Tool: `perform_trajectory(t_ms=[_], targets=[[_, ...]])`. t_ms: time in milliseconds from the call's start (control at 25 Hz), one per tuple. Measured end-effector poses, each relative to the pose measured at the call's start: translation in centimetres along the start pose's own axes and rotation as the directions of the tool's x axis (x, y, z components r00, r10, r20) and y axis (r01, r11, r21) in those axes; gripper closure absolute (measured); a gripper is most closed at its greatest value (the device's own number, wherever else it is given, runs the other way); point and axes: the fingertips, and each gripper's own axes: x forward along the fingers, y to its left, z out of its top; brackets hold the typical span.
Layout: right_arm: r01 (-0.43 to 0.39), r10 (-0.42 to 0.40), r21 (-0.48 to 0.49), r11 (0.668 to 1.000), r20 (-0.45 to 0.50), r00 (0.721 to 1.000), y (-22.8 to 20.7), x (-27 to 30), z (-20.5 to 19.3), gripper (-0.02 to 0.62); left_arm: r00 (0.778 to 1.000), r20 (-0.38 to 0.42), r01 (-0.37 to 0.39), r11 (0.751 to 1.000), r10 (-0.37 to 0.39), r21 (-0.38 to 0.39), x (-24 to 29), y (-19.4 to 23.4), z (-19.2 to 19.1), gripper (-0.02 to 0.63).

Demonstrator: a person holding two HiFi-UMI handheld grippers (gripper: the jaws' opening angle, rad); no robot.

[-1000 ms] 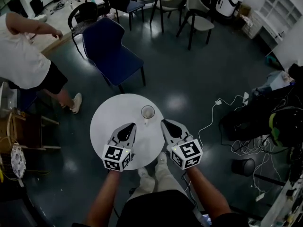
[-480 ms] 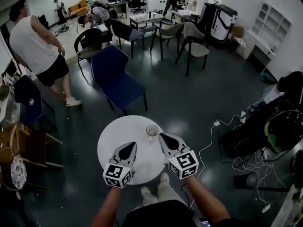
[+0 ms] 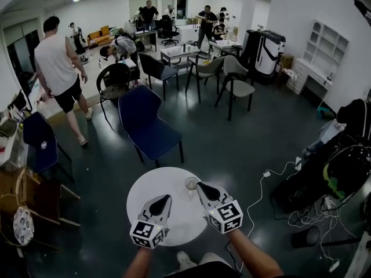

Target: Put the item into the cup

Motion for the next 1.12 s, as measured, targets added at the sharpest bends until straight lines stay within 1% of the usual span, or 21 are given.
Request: perform_trajectory(t_ms=[160, 280, 400, 600, 720, 840, 1000, 1120], targets=[[-0.015, 0.015, -0.02, 1.0, -0.001, 1.0, 1.1, 0.0, 1.2, 0.58, 1.0, 0.023, -0.012, 0.998, 0.01, 0.06, -1.1, -0.1, 1.8, 0.591], [-0.023, 0.024, -0.031, 0.999, 0.003, 1.0, 1.4, -0.2, 2.0, 0.58, 0.999, 0.036, -0.015, 0.996, 0.012, 0.084, -1.3, -0.4, 3.0, 0.591], [-0.029, 0.03, -0.032, 0.999, 0.012, 0.999, 1.9, -0.6, 2.6, 0.58, 0.999, 0.04, -0.014, 0.996, 0.01, 0.091, -1.7, -0.9, 3.5, 0.591], [-0.053, 0.054, -0.04, 0.998, 0.027, 0.998, 2.4, -2.0, 2.9, 0.58, 0.999, 0.05, -0.017, 0.997, 0.013, 0.08, -2.3, -2.8, 3.7, 0.591], [-0.063, 0.064, -0.033, 0.997, 0.037, 0.997, 2.8, -3.7, 3.4, 0.58, 0.999, 0.047, -0.023, 0.996, 0.019, 0.089, -3.1, -4.4, 4.1, 0.591], [-0.081, 0.083, -0.04, 0.996, 0.047, 0.995, 3.3, -6.3, 3.8, 0.58, 0.998, 0.053, -0.032, 0.995, 0.028, 0.09, -3.9, -7.0, 4.6, 0.591], [-0.089, 0.091, -0.044, 0.995, 0.057, 0.994, 2.7, -10.0, 3.9, 0.58, 0.998, 0.059, -0.04, 0.996, 0.035, 0.085, -4.2, -10.6, 4.5, 0.591], [-0.089, 0.092, -0.041, 0.995, 0.068, 0.993, 2.3, -12.8, 4.4, 0.58, 0.998, 0.053, -0.042, 0.995, 0.037, 0.095, -4.5, -13.2, 4.8, 0.591]])
